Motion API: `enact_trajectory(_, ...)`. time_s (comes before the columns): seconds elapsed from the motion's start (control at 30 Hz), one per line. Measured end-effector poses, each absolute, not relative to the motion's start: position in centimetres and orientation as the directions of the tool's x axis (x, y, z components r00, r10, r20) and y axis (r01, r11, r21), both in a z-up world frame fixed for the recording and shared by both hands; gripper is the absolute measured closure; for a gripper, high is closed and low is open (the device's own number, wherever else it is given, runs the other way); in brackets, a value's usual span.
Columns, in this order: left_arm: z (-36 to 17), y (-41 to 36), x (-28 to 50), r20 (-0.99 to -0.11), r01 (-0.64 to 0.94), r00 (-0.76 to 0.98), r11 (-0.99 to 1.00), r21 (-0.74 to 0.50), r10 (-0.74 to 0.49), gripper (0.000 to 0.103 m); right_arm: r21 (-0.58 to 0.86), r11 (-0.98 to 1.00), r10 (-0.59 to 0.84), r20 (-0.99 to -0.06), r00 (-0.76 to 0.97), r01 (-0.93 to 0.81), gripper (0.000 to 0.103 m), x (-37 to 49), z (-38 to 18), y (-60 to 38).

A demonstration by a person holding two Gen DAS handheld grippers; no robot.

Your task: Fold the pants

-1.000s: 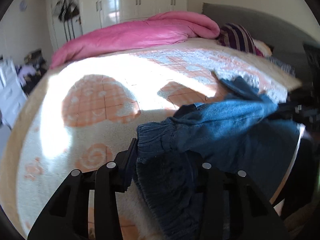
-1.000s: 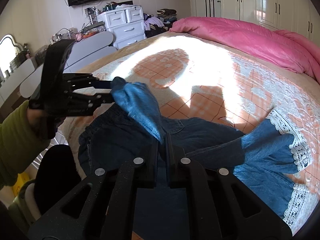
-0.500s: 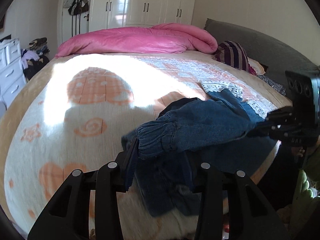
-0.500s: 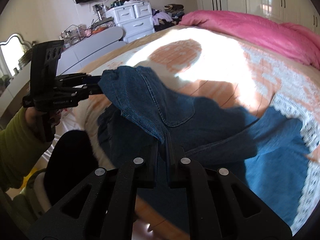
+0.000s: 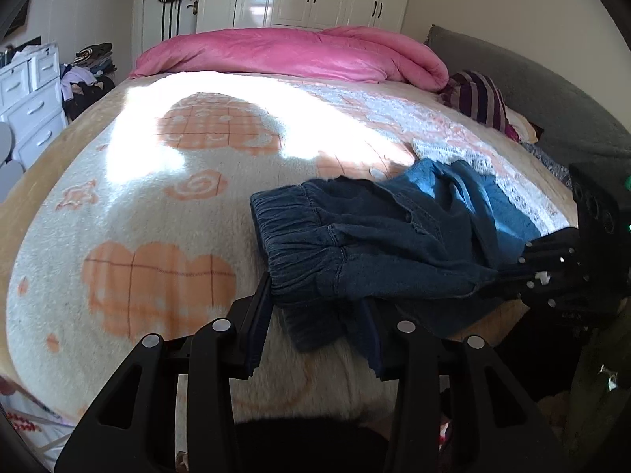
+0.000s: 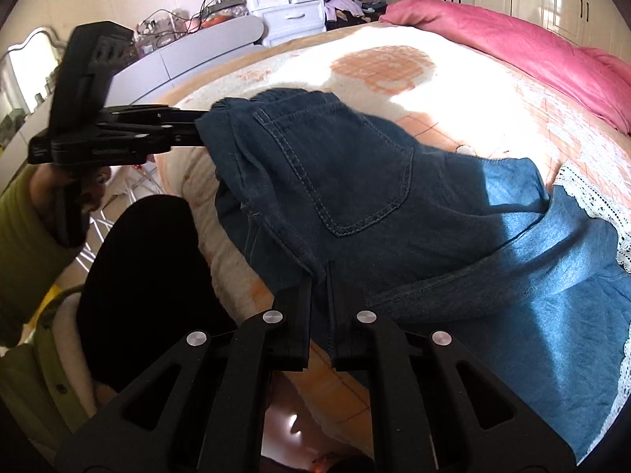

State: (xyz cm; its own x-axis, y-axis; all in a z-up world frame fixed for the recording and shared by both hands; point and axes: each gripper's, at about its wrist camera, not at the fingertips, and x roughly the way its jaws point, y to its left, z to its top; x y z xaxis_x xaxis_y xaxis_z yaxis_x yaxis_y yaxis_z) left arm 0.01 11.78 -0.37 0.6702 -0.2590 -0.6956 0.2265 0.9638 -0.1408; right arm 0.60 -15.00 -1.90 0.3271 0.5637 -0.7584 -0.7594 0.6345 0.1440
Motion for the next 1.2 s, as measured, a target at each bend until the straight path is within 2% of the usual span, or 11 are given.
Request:
enact_trajectory(0.23, -0.5, 12.8, -0.9, -0.729, 0.194, 0.647, 0.972, -0.129, -0.226, 0.062, 0.149, 0.652, 0.549, -0.77, 0.326, -0.744, 0.1, 0.5, -2.9, -15.1)
enact_trajectory(0.43, 3.1, 13.3, -1.3, -0.65, 0.181, 0.702, 0.955, -0.234, -0.292, 0.064, 0.141, 0.648, 0.547, -0.77, 0.329, -0.748, 0.098, 0.2, -3.0, -15.0)
enact_trajectory(0.63, 1.9, 8.3, 1.9, -0.697, 0.249, 0.656, 0.955, -0.163, -0.29, 0.064, 0.153, 0.644, 0.545, -0.779, 0.31, -0.749, 0.09, -0.3, -3.2, -15.1)
enact_trajectory(0.77, -1.5, 6.8, 3.0, -0.775, 0.232, 0.608, 0.972, -0.035, -0.172, 0.064, 0.194, 0.634, 0.562, -0.78, 0.274, -0.749, 0.087, -0.9, -2.5, -16.2)
enact_trajectory(0.83, -2.3, 7.1, 2.6, -0.777, 0.228, 0.606, 0.973, -0.037, -0.171, 0.064, 0.205, 0.638, 0.574, -0.768, 0.282, -0.742, 0.086, -1.1, -1.8, -16.6)
enact_trajectory(1.0, -2.3, 7.4, 2.3, -0.774, 0.233, 0.611, 0.972, -0.026, -0.167, 0.064, 0.212, 0.68, 0.596, -0.716, 0.362, -0.702, 0.07, 0.7, 0.1, -16.2)
enact_trajectory(1.17, -2.5, 7.3, 2.1, -0.769, 0.232, 0.615, 0.972, -0.035, -0.175, 0.064, 0.231, 0.754, 0.467, -0.847, 0.255, -0.614, 0.068, 3.7, -5.3, -14.0)
enact_trajectory(1.2, -2.5, 7.2, 2.0, -0.768, 0.229, 0.617, 0.973, -0.036, -0.174, 0.064, 0.255, 0.76, 0.487, -0.833, 0.264, -0.597, 0.065, 3.8, -5.5, -14.2)
